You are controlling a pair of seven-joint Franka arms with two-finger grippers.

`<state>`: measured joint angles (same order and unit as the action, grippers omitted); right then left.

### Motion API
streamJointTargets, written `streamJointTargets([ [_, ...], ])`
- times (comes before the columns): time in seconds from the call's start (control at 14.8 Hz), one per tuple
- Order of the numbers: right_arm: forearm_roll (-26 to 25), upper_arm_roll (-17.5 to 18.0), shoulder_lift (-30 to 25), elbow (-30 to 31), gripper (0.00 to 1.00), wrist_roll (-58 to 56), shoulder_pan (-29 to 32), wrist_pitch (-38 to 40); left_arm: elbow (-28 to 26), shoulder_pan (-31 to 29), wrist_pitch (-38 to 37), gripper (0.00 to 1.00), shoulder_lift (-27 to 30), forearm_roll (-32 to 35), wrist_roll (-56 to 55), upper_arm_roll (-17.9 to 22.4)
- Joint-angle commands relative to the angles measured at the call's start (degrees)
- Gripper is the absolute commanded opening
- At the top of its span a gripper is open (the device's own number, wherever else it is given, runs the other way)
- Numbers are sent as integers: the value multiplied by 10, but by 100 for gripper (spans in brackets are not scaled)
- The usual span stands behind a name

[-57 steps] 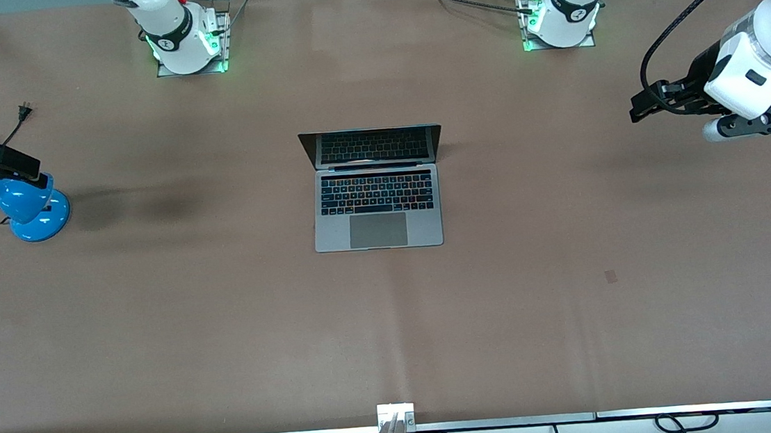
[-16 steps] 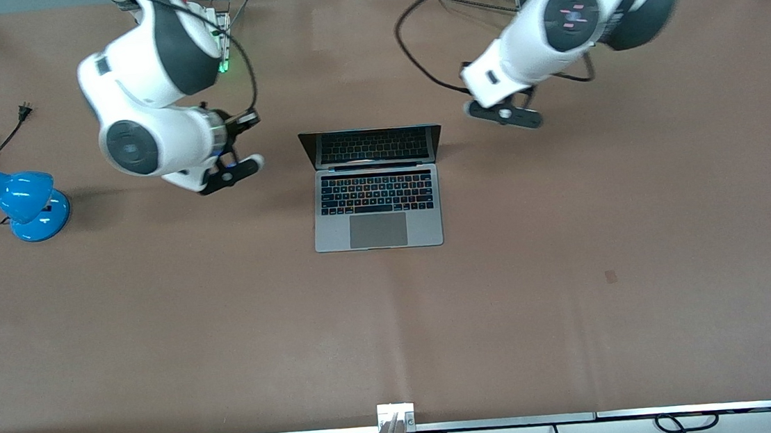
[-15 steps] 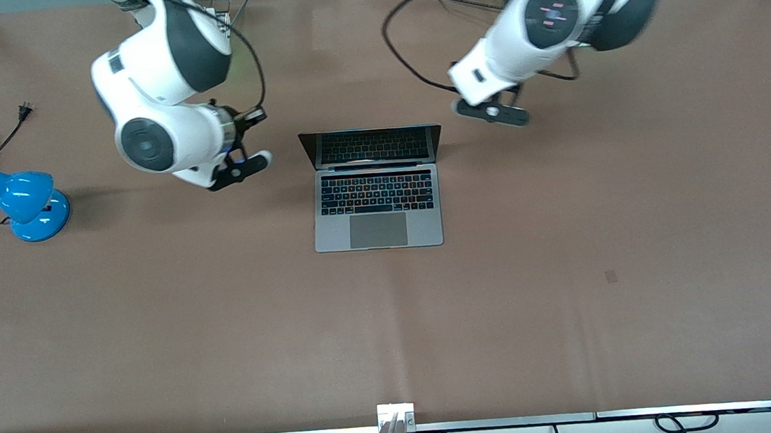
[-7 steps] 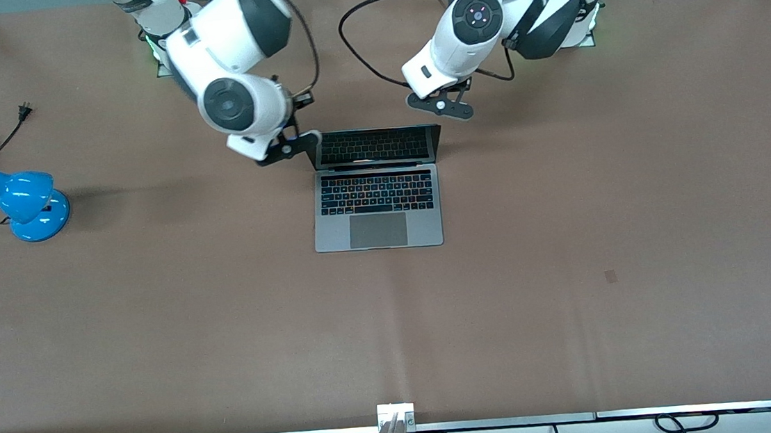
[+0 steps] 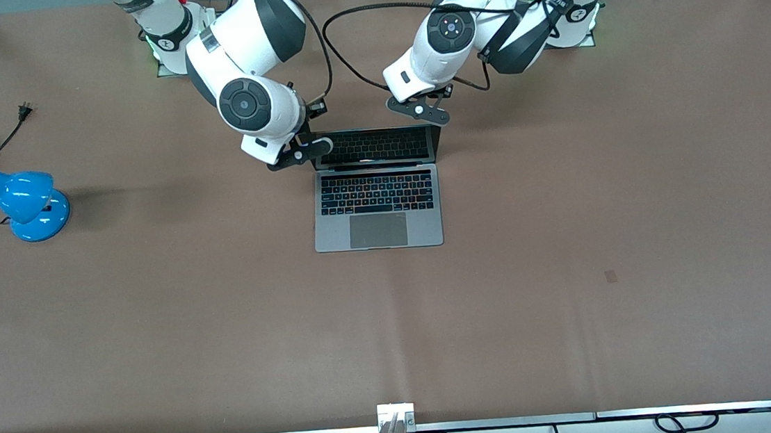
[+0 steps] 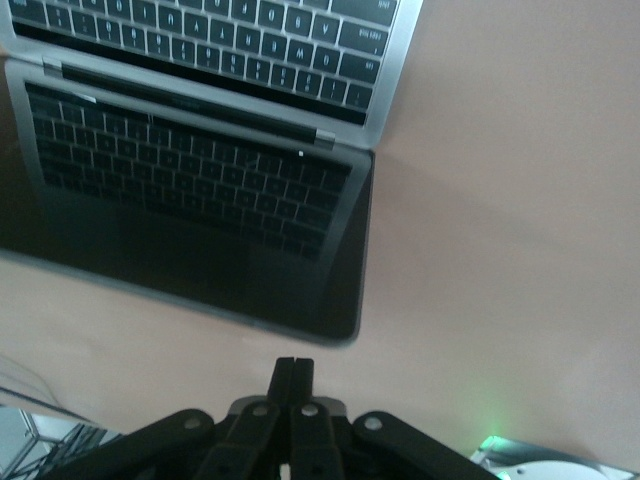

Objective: Close laptop with both arms from behind
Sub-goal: 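Move both grippers toward the laptop lid from behind the screen, then push the lid down with both grippers until the laptop shuts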

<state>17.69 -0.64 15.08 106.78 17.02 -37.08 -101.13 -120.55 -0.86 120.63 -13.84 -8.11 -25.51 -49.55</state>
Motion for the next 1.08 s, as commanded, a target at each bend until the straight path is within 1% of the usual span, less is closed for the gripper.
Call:
streamJointTargets([
  [0.0,9,0,9,-9,0,6,1,-18,26,-4,7,0,-37,57,-11,2],
  [0.2,11,-1,11,-29,0,6,6,-19,57,-6,11,0,-68,86,-13,22],
  [0.4,11,-5,30,-54,0,6,7,-19,73,-6,12,0,-78,87,-14,30],
  [0.67,10,-5,71,-96,0,12,7,-21,94,-6,23,0,-101,114,-14,41],
  [0.81,9,-6,88,-114,0,10,17,-21,103,-2,25,0,-114,126,-13,49],
  [1.01,5,-6,122,-149,0,11,24,-21,136,-2,29,0,-151,157,-15,56],
])
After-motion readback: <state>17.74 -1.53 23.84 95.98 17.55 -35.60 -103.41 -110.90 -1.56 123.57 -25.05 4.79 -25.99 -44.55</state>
